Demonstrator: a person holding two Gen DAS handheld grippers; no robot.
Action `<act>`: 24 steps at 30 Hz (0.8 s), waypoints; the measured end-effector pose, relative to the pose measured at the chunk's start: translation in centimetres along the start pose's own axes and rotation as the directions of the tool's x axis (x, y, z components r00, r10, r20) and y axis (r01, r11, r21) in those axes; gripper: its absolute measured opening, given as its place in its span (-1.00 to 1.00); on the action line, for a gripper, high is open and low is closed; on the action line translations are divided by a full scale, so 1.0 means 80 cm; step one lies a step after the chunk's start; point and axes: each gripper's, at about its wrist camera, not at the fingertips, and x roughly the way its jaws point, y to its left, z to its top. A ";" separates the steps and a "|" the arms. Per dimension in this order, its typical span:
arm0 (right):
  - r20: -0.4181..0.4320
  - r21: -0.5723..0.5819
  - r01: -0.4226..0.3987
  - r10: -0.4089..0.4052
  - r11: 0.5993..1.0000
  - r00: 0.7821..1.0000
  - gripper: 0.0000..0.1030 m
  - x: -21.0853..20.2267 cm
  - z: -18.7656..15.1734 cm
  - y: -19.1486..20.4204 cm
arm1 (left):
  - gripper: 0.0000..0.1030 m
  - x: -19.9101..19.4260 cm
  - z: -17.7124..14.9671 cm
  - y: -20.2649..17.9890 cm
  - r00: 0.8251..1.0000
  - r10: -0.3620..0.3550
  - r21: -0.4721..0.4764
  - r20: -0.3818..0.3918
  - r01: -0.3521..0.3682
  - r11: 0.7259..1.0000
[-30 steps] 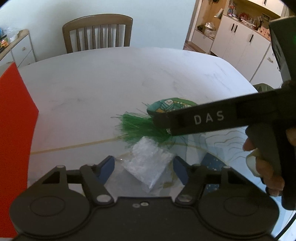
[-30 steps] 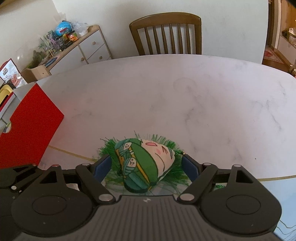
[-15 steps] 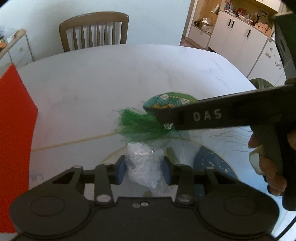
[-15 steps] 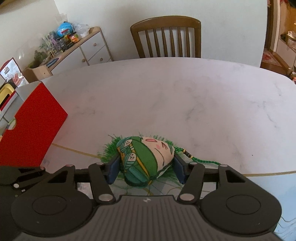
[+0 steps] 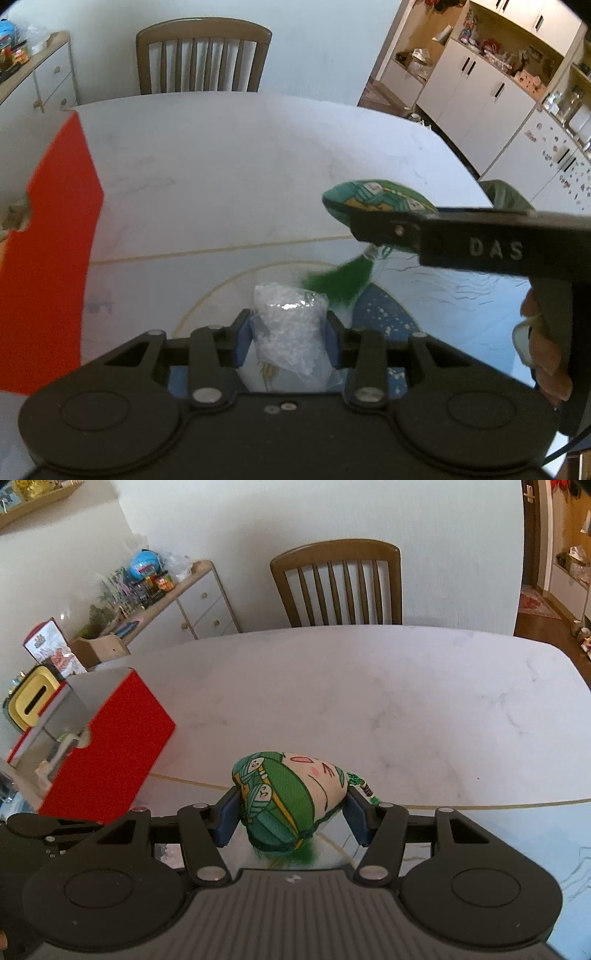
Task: Organize objects
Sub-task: 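Carry the bead bag and green plush doll over the box with both grippers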
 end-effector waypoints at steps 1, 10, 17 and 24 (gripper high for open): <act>0.002 -0.001 -0.002 0.002 1.000 1.000 0.13 -0.008 -0.001 0.003 | -0.26 -0.007 0.001 0.001 1.000 -0.002 -0.002 0.004 0.002 1.000; 0.033 -0.031 -0.027 0.028 0.999 0.999 0.13 -0.070 0.002 0.038 | -0.26 -0.063 0.003 0.020 1.000 0.003 -0.024 0.027 -0.002 1.000; 0.057 -0.068 -0.048 0.052 0.997 0.997 0.13 -0.101 0.005 0.081 | -0.26 -0.104 0.003 0.052 0.998 0.000 -0.053 0.058 0.003 0.999; 0.060 -0.096 -0.048 0.054 0.994 0.997 0.13 -0.107 0.010 0.130 | -0.26 -0.145 0.009 0.101 0.993 0.024 -0.082 0.112 -0.015 0.997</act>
